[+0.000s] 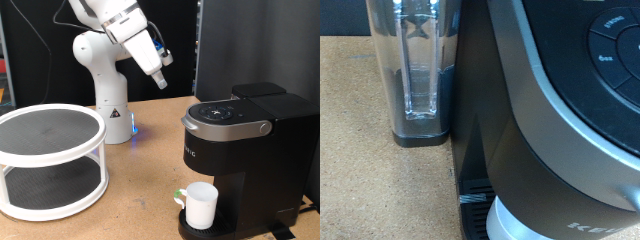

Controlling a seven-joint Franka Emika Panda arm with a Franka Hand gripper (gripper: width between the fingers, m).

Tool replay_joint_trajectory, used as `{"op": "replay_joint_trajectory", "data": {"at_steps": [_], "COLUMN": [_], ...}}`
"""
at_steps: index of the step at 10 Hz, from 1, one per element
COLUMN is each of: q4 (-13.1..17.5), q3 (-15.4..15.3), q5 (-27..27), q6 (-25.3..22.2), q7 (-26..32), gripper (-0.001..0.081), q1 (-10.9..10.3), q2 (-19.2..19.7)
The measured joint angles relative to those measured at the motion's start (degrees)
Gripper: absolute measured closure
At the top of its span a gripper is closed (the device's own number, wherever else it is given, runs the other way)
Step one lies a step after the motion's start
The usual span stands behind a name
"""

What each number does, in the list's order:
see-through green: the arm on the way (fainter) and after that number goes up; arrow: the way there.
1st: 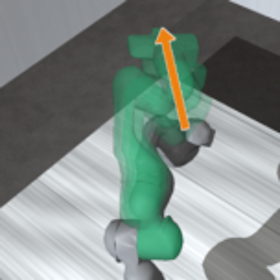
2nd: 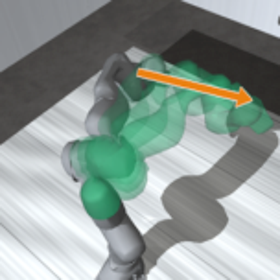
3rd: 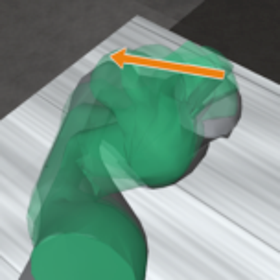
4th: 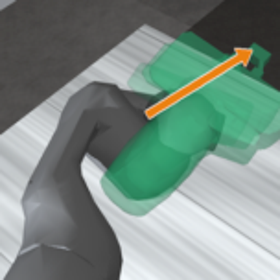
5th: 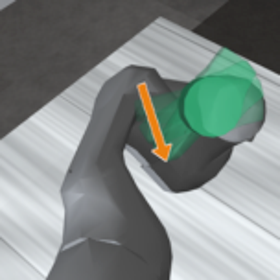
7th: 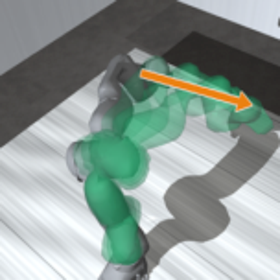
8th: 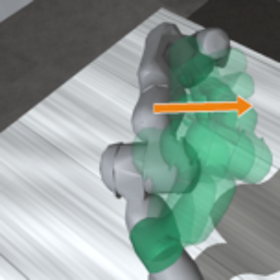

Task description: Make a cup of coffee with the keurig machine

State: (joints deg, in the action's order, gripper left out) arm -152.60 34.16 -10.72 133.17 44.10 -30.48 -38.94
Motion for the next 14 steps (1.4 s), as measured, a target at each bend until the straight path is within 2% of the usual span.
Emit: {"op": "replay_joint_trajectory", "data": {"at_steps": [1, 2, 3, 4, 6, 8, 14], "q4": [0.07, 0.88, 2.35, 4.12, 8.35, 12.78, 25.81], "q3": [-0.20, -1.06, -2.53, -4.09, -6.04, -7.13, -8.07], "q5": [1.38, 5.22, 9.67, 11.73, 12.13, 12.09, 9.26], "q6": [-0.95, -3.75, -7.12, -9.51, -12.98, -14.43, -17.41], "q7": [0.49, 1.54, 2.22, 2.05, 1.73, 0.83, -3.52], "gripper": [0.0008, 0.0008, 0.0008, 0.0008, 0.0008, 0.0008, 0.0008], "q1": [-0.01, -0.02, -0.02, -0.09, -0.75, -1.67, -4.88], "q2": [0.05, 0.29, 0.89, 1.97, 4.78, 8.03, 18.94]}}
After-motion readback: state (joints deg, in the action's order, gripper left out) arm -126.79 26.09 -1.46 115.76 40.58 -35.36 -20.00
